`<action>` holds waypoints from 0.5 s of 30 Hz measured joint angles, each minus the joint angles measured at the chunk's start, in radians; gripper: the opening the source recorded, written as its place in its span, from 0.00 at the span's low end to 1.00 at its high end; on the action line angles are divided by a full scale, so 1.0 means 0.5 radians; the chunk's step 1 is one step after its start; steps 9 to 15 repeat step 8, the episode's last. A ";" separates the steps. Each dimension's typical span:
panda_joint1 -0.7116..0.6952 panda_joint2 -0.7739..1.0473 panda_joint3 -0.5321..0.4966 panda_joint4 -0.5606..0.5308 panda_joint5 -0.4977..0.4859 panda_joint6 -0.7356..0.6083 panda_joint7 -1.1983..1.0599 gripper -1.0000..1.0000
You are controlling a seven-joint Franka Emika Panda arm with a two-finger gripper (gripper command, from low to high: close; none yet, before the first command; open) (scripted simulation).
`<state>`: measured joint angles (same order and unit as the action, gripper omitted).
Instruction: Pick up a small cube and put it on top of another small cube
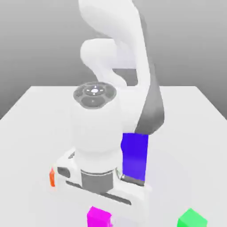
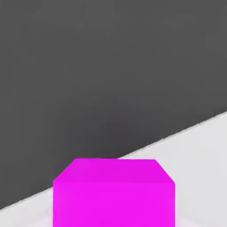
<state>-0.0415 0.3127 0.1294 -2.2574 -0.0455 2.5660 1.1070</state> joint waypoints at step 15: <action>0.302 0.192 0.144 0.032 -0.230 0.142 -0.074 1.00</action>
